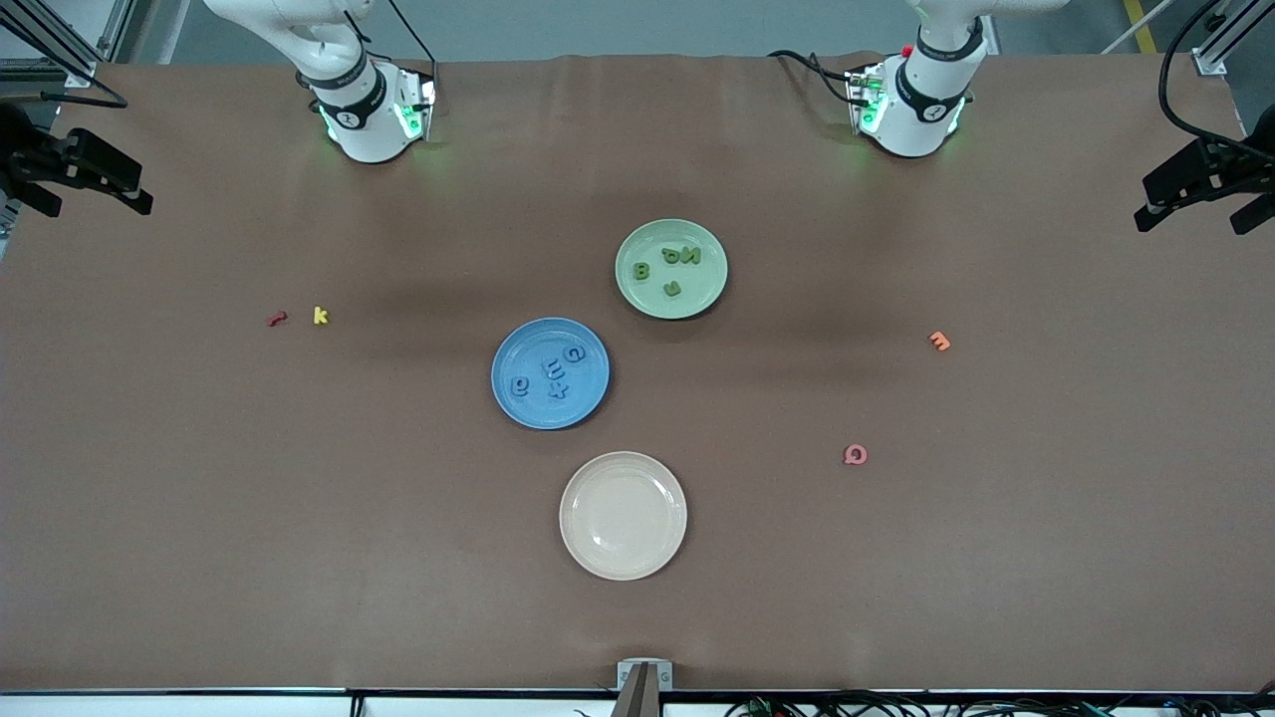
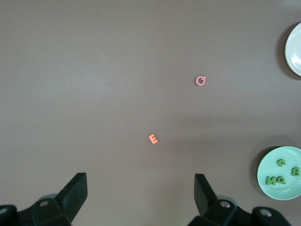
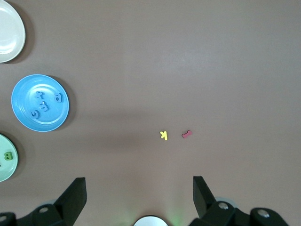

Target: Sort letters by color into matching plates

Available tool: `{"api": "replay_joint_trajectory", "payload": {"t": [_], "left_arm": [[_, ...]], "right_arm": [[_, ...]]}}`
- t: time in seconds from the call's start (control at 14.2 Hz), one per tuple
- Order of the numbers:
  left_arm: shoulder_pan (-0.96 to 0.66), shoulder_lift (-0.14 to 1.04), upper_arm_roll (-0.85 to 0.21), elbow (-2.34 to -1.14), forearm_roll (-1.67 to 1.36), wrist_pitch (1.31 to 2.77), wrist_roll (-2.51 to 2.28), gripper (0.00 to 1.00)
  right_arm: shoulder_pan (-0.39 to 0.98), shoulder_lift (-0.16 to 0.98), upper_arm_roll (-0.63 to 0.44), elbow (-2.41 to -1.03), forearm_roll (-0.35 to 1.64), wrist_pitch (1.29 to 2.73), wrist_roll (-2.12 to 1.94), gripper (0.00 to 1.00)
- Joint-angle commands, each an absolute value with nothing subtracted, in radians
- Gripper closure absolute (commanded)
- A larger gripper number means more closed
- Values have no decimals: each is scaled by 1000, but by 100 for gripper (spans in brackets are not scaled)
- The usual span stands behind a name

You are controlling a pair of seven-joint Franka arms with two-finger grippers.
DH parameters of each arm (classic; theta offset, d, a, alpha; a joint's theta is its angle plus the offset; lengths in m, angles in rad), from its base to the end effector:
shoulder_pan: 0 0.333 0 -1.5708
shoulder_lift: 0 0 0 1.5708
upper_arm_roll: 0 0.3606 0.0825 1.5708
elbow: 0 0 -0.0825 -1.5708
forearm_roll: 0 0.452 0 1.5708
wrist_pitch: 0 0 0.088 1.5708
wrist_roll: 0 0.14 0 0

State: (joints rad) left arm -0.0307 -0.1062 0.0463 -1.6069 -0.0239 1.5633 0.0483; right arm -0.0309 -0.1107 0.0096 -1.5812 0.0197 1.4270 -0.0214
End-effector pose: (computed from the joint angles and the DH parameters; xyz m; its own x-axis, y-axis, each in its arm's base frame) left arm 0.5855 0.0073 0.6800 0.9974 -0.0328 0.0638 -0.0345 -0.9991 0.0257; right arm 0.5654 -0.0087 0.6842 0.9991 0.0028 -0.0431 0.0020 -0.9998 -0.0195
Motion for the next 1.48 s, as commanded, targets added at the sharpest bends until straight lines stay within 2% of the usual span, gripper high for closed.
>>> {"api": "replay_joint_trajectory", "payload": {"t": [0.0, 0.35, 1.41], "left_arm": [[-40, -42, 45, -1527, -29, 1548, 49, 0], [-55, 3, 44, -1473, -31, 1552, 43, 0], [-46, -2, 43, -1480, -37, 1534, 5, 0]], "right_arm": [[-48, -138, 12, -1603, 51, 1424, -2, 0], [-46, -138, 14, -1603, 58, 1422, -5, 0], [-41, -138, 15, -1601, 54, 1430, -18, 0]]}}
